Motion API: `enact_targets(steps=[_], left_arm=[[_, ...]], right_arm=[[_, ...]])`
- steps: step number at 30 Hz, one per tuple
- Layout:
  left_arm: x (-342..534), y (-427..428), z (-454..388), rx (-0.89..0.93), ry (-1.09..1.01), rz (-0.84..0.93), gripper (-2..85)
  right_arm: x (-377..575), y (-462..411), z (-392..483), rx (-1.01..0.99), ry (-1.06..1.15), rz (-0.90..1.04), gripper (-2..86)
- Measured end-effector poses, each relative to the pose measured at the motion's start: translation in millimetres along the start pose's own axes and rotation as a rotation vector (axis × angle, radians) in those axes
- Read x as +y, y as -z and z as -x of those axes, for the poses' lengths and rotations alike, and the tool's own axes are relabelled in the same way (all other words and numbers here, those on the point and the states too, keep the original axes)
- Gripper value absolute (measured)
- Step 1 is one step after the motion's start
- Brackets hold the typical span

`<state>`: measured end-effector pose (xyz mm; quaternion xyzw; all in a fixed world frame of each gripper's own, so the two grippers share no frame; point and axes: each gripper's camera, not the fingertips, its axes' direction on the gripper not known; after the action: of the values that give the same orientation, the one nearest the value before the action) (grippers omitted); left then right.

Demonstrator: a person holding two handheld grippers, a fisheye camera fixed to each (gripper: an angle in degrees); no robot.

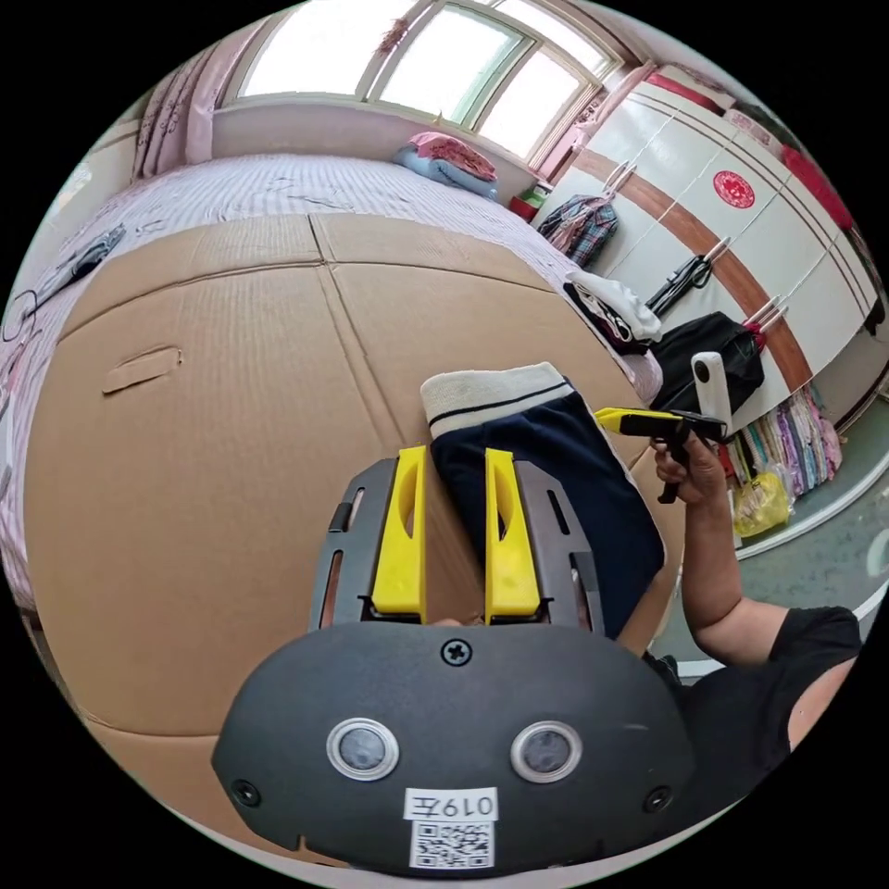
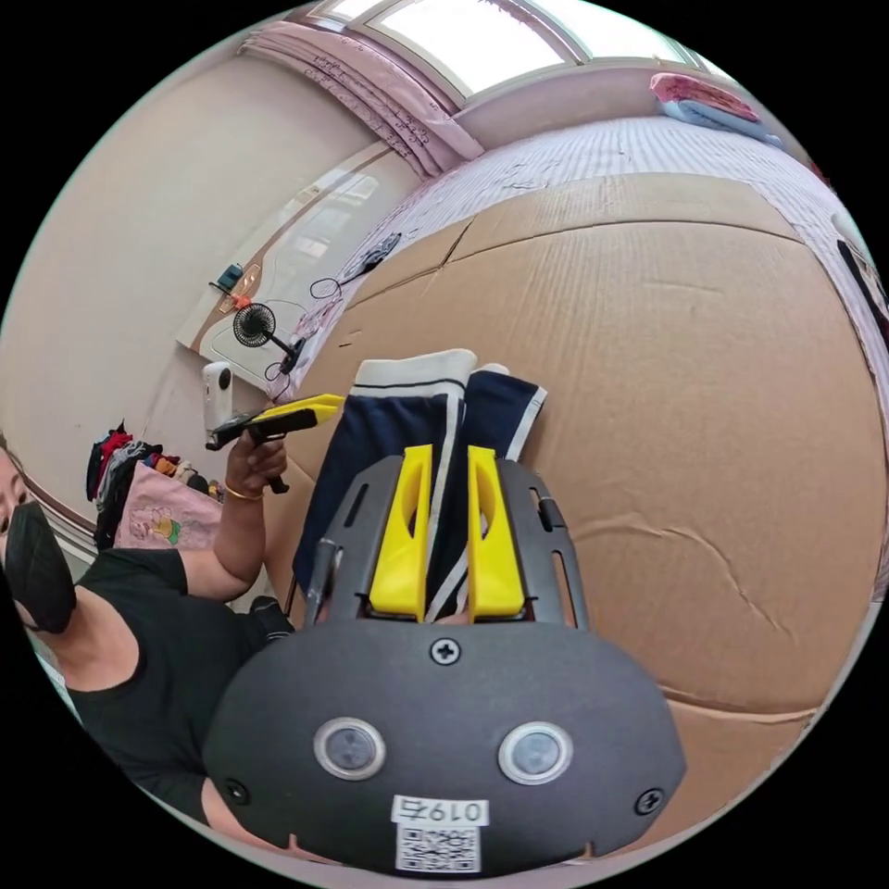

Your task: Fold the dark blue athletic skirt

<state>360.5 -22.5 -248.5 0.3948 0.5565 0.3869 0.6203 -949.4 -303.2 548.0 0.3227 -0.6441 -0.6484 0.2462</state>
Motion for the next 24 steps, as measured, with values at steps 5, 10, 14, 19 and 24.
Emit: enact_targets(steps=[5, 10, 14, 19, 24], left_arm=[[-0.8, -12.7, 6.3, 0.016, 0.011, 0.075, 7.5], [-1.0, -18.3, -1.2, -0.05, -0.037, 0.095, 6.3], [-2.7, -17.0, -1.8, -0.072, -0.045, 0.093, 6.3], [1.4, -6.1, 8.6, -0.038, -0.01, 0.056, 6.7], [6.6, 2.8, 18.8, 0.034, 0.018, 0.039, 6.9]], right_arm=[[2.5, -1.2, -10.9, -0.016, 0.007, 0.007, 1.7], [7.6, 7.8, -12.0, 0.076, 0.029, -0.009, -0.3], [10.7, 7.7, -18.9, 0.069, 0.023, -0.003, 0.1], [19.5, 24.0, -37.3, -0.033, -0.019, -0.041, 2.5], [28.7, 32.5, -51.7, -0.089, -0.039, -0.025, 4.8]])
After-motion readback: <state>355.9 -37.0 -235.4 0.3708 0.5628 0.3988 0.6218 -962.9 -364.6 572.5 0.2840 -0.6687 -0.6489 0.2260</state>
